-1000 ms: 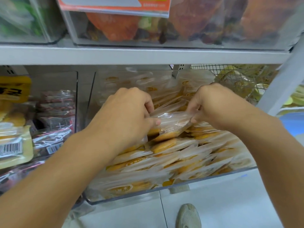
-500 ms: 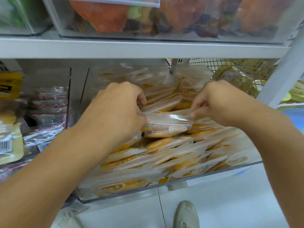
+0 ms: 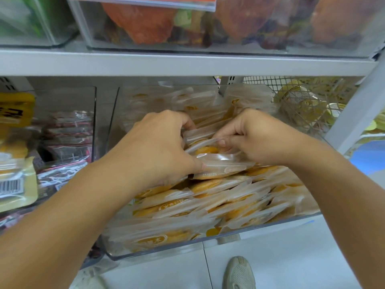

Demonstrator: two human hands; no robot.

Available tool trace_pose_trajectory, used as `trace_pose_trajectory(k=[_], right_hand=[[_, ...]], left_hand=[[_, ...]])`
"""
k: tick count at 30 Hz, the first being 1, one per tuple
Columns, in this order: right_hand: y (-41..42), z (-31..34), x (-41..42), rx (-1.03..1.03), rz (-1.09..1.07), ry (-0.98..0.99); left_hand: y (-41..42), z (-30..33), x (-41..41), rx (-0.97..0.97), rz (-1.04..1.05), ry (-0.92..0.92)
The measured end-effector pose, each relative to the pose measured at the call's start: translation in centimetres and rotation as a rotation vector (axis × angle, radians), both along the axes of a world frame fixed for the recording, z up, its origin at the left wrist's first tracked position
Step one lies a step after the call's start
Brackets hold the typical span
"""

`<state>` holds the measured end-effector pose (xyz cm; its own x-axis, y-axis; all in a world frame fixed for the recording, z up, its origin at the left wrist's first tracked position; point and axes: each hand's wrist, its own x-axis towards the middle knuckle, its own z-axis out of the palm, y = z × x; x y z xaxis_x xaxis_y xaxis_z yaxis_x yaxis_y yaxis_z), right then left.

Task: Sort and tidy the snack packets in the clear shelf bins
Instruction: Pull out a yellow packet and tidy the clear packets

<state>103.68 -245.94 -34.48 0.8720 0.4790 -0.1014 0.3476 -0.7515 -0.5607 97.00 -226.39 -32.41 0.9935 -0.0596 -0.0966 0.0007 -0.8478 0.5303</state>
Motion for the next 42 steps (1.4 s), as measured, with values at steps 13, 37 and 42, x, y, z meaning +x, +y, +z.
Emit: trace_pose_trajectory(k=[13,37,42], right_hand=[[-0.1,3.7,-1.7,-0.041,-0.136,-0.419],[5.5,1.4,9.8,-0.338,0.064,-0.46],[3.8,1.5,9.3,-0.276,-0.016,-0.443]], left_hand=[[0.9,-0.4,0.2,0.226,0.09,-0.173],[2.0,-1.6,1.6,0.331,-0.01,0.08],[1.9,-1.7,1.8,0.344,-0.007,0.077]])
